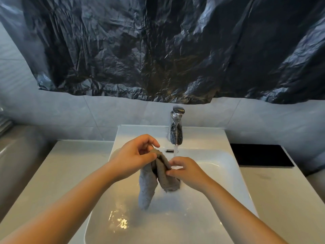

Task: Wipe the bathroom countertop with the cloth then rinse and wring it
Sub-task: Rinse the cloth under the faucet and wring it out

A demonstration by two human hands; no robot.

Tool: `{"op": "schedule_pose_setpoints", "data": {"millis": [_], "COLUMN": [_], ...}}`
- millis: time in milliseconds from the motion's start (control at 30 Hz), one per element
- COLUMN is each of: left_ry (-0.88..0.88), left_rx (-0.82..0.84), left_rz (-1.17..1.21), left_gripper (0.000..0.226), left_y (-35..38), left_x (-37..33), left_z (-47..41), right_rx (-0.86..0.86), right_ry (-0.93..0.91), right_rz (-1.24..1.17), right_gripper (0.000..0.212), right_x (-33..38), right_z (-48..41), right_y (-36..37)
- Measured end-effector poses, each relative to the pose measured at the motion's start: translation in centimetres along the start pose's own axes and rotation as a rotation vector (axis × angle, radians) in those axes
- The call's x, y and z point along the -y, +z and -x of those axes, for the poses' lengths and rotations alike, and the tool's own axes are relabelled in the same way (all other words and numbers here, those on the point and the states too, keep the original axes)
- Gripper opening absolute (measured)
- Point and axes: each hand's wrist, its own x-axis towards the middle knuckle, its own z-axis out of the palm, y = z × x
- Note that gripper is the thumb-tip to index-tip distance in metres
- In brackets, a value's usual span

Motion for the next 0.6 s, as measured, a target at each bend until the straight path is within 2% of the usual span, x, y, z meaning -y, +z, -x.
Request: {"op": "schedule_pose_setpoints", "data": {"millis": [133, 233, 300, 467, 600], "left_ry": [-0.071, -0.058, -0.045, -0.086, -0.089], "left_rx": [-0.030, 0.045, 0.099, 0.156, 0.099], "left_rz": [-0.192, -0.373, -0.450, -0.365, -0.202], "left_gripper": [0.019, 0.015, 0.017, 0.036, 0.046], "left_y": [-0.3, 0.0, 0.7, 2.5, 3.3], "left_x": [2.0, 3.4, 3.7, 3.8, 3.8], "left_z": [-0.5, -0.6, -0.7, -1.6, -2.3], "right_rx": [-0.091, -0.149, -0.177, -0.282, -0.345], "right_ry": [-0.006, -0.065, -0.106, -0.190, -0.113], "right_rz": [-0.037, -0.044, 0.002, 0.092, 0.128], "right_gripper": [0.012, 0.009, 0.014, 0.016, 0.032], "right_x": [0.2, 0.4, 0.7, 1.7, 1.4], "right_z": [0.4, 0.7, 0.7, 0.5, 0.0], "right_y": [-1.6, -2.7, -2.9, -3.6, -4.1]}}
